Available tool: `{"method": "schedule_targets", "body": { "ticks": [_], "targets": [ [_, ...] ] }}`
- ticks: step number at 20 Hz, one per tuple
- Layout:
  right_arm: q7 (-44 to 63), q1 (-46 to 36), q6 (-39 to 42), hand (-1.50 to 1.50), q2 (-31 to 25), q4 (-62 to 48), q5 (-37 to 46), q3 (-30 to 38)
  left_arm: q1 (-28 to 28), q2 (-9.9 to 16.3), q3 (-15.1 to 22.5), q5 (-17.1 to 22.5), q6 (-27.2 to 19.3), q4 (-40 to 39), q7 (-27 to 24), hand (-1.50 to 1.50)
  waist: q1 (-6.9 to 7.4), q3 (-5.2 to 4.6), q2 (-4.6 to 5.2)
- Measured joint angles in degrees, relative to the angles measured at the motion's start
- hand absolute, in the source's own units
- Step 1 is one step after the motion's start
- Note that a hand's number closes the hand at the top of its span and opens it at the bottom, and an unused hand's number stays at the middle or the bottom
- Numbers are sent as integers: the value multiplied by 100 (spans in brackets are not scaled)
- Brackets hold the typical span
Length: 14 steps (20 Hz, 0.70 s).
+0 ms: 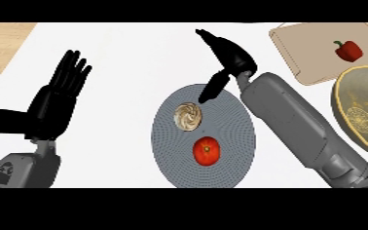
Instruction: Pick the cupcake from the placemat and place it in the bowl
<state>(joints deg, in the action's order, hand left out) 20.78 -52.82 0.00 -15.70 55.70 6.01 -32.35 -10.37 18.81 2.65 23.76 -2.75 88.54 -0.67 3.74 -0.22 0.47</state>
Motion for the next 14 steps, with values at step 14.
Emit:
{"method": "schedule_targets", "body": {
  "ticks": [14],
  "targets": [
    [2122, -2161, 3861, -150, 1072, -1733, -936, -97, 95, 91, -255, 106, 203, -49, -34, 0, -151, 11, -16]
  ]
}}
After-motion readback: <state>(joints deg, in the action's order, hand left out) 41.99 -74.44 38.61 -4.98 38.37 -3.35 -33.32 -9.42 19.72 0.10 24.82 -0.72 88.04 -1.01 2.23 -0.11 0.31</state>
